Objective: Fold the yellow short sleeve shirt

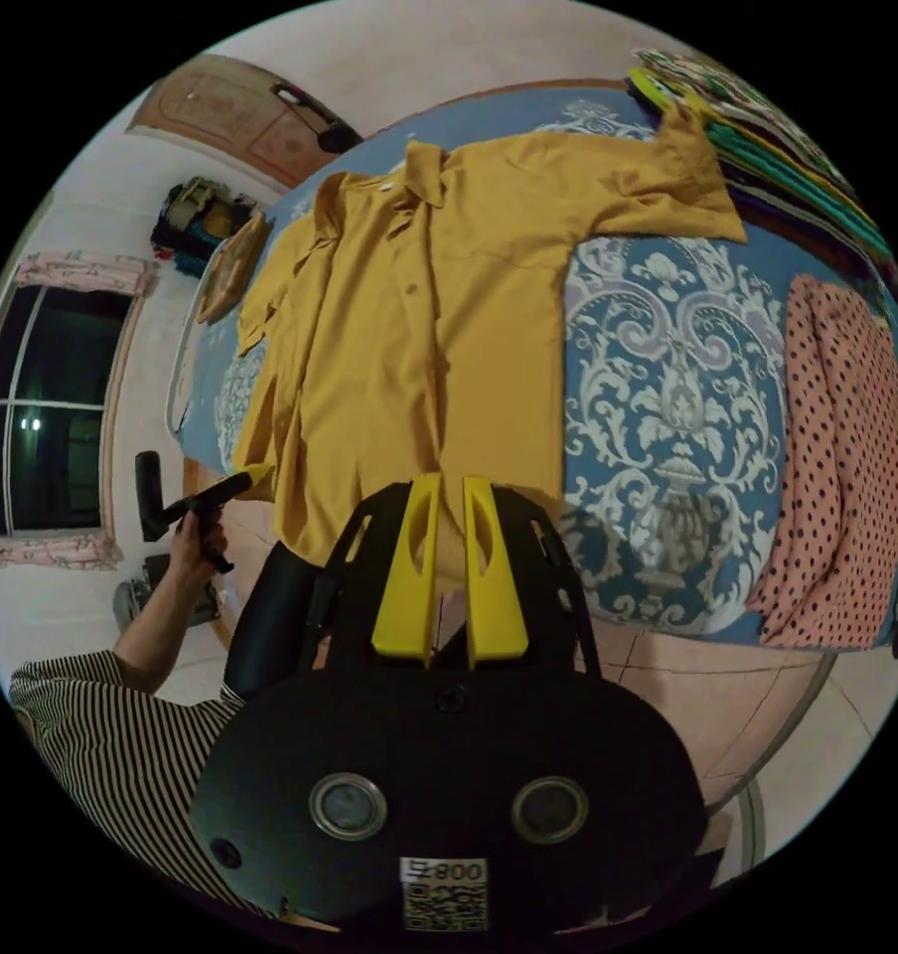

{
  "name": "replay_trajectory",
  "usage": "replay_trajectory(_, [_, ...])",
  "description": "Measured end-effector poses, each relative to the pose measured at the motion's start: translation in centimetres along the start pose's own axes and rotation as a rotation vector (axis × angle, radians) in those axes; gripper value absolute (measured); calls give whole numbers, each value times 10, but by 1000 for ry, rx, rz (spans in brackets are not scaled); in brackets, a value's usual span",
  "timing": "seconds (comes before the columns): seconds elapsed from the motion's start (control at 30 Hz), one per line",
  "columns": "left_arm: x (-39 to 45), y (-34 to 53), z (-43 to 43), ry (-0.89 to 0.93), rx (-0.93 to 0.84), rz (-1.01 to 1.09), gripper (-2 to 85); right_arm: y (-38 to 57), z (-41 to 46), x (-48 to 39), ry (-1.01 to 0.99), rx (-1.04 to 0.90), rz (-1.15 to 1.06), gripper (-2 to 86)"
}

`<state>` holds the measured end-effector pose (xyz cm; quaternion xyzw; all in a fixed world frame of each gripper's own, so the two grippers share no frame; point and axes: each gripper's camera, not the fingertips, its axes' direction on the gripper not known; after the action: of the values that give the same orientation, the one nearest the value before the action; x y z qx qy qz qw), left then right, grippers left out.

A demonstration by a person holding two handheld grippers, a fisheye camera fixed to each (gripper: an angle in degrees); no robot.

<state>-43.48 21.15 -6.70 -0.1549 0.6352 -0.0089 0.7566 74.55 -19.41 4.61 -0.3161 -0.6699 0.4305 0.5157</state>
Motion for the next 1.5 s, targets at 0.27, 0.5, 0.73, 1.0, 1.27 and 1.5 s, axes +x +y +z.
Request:
replay_trajectory(0.27, [-9, 18, 30, -121, -34, 56, 24, -88, 75, -98, 0, -42, -264, 64])
replay_trajectory(0.5, [-25, 40, 42, -61, -8, 46, 9, -191, 150, -187, 78, -37, -445, 70])
replay_trajectory(0.73, [-41, 56, 53, -10, 4, 43, 6, -298, 195, -216, 208, 88, -428, 80])
replay_trajectory(1.0, [-57, 69, 61, 26, 11, 41, 6, -391, 251, -212, 106, 116, -302, 84])
replay_trajectory(1.27, [-69, 82, 60, 58, 15, 37, 6, -438, 317, -217, 83, 51, -280, 45])
replay_trajectory(1.5, [-58, 91, 35, 151, 86, 129, 5, -457, 329, -232, 135, 38, -369, 11])
